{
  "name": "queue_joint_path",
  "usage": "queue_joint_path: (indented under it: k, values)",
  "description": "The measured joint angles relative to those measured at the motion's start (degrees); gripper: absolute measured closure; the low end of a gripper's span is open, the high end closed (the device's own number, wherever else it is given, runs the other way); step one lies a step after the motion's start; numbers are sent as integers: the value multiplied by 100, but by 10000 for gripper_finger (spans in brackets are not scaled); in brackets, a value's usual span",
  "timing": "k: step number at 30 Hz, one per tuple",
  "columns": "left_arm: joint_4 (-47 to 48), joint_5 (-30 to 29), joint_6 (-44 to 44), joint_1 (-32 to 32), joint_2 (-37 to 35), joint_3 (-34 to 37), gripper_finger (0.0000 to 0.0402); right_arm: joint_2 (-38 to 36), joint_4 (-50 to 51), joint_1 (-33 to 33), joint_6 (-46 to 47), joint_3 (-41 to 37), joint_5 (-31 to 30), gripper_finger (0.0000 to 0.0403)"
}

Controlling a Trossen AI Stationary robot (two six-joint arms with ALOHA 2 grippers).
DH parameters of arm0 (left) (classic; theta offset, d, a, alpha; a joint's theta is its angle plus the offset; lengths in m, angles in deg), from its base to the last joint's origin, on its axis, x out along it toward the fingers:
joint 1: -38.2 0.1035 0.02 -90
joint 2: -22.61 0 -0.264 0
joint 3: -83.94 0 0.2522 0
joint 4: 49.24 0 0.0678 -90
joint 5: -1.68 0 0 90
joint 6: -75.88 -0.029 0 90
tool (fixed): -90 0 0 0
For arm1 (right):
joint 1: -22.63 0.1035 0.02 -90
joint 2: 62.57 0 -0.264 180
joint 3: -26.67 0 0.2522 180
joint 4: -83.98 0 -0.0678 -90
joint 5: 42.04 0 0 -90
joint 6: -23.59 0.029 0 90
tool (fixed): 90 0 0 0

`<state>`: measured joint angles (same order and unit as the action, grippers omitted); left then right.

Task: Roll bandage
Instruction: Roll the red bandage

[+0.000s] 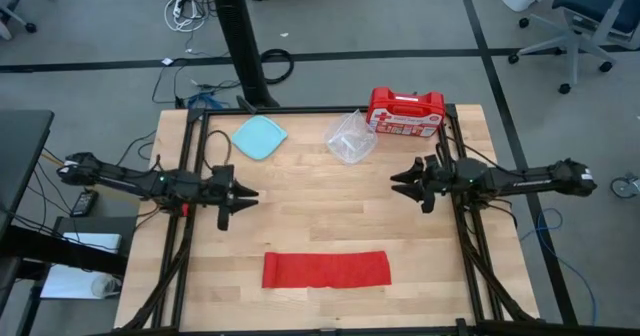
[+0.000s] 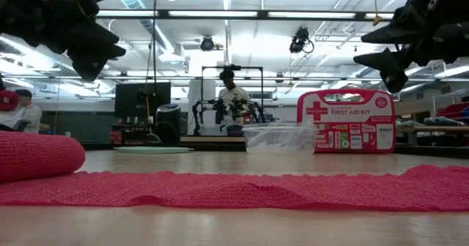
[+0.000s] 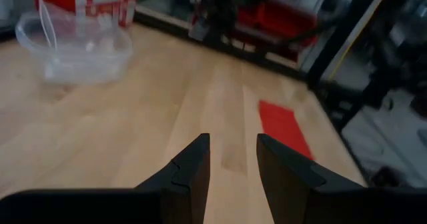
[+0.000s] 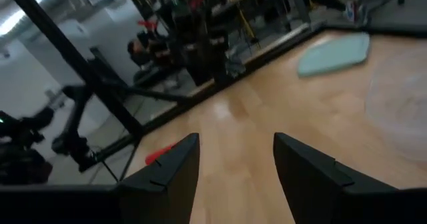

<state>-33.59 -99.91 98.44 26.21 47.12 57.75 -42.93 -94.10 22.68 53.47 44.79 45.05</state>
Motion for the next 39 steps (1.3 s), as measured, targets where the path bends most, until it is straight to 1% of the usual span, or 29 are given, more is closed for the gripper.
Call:
queue_joint_path:
  k: [5, 11, 15, 19, 23, 25, 30, 35, 39]
  values:
    - [863, 32, -45, -2, 674, -568, 275, 836, -220, 176, -204, 318, 9, 211]
    - [1351, 196, -360, -40, 1323, -1168, 275, 1886, -373, 396, -361, 914, -18, 211]
    - [1624, 222, -544, -202, 1677, -1506, 275, 2649, -355, 542, -614, 1411, -38, 211]
    - [1520, 218, -542, -513, 1930, -1689, 275, 3372, -345, 698, -876, 1940, -51, 211]
    - [1006, 150, -404, -977, 2050, -1704, 275, 4036, -286, 887, -1061, 2452, -188, 211]
    - [795, 1, -283, -1237, 2106, -1706, 275, 4323, -132, 1017, -1175, 2697, -323, 211]
    - [707, -589, 84, -1821, 2213, -1706, 275, 4948, 503, 1241, -1313, 3416, -737, 211]
    - [717, -1183, 539, -2343, 2546, -1706, 275, 5403, 1060, 1422, -1306, 4111, -796, 211]
    - [549, -1302, 888, -2604, 3029, -1706, 275, 5660, 1186, 1545, -1243, 4460, -790, 211]
